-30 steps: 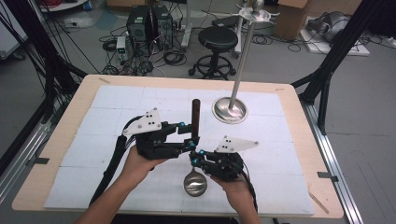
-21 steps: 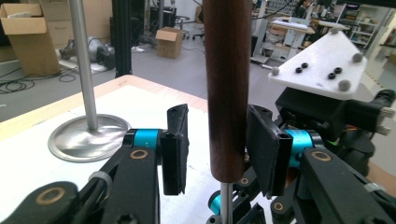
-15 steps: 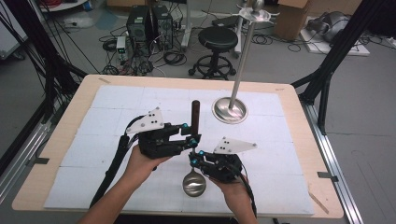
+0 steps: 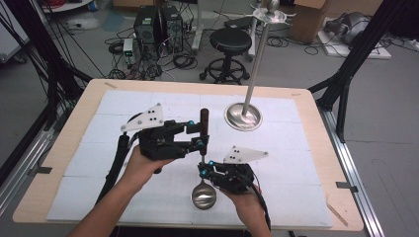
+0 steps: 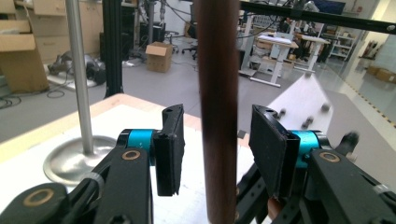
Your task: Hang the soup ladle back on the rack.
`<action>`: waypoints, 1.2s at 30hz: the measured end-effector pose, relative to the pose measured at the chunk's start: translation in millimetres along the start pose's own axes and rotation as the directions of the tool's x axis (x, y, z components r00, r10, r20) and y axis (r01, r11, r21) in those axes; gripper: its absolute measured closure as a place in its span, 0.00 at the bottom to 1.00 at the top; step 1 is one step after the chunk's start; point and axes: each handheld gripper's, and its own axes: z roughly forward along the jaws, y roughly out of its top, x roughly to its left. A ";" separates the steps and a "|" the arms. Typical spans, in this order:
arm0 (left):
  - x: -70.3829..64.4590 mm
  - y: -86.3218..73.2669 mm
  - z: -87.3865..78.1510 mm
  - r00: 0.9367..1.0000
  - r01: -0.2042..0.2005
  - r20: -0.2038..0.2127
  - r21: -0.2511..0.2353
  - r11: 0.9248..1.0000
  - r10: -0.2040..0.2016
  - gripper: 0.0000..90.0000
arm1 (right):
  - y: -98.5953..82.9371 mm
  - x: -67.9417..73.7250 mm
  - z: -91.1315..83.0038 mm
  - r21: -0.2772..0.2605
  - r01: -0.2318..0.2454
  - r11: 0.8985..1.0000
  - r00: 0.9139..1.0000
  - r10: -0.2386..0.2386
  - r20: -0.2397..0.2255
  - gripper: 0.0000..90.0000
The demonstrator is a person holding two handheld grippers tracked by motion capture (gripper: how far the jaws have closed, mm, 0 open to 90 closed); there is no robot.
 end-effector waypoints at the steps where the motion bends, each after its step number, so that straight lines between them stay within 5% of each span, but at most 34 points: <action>1: -0.1 3.9 -0.1 1.000 -0.003 0.000 -0.002 1.000 0.003 0.60 | 0.1 0.3 0.3 0.000 -0.001 1.000 1.000 0.001 -0.001 0.93; 10: 2.3 16.1 4.7 1.000 -0.012 0.013 0.019 1.000 0.012 0.59 | 0.2 1.7 1.7 0.008 0.002 1.000 1.000 -0.001 -0.009 0.93; 19: 5.3 17.0 4.5 1.000 -0.006 0.023 0.011 1.000 0.006 0.77 | 0.1 1.6 0.7 0.006 0.005 1.000 1.000 -0.005 -0.010 0.93; 27: 4.6 18.8 1.8 0.996 0.032 0.079 -0.014 0.999 -0.031 0.81 | 0.4 0.8 -1.7 -0.012 0.027 1.000 1.000 -0.027 -0.012 0.92; 32: 4.4 21.5 -4.1 0.995 0.020 0.098 -0.032 0.999 -0.017 0.81 | 1.8 -2.9 -9.9 -0.072 0.068 0.995 0.995 -0.073 -0.062 0.61; 36: 2.4 22.2 -6.6 0.990 0.006 0.139 -0.048 0.999 0.000 0.81 | 4.9 -0.6 -17.6 -0.180 0.195 0.964 0.972 -0.214 -0.095 0.43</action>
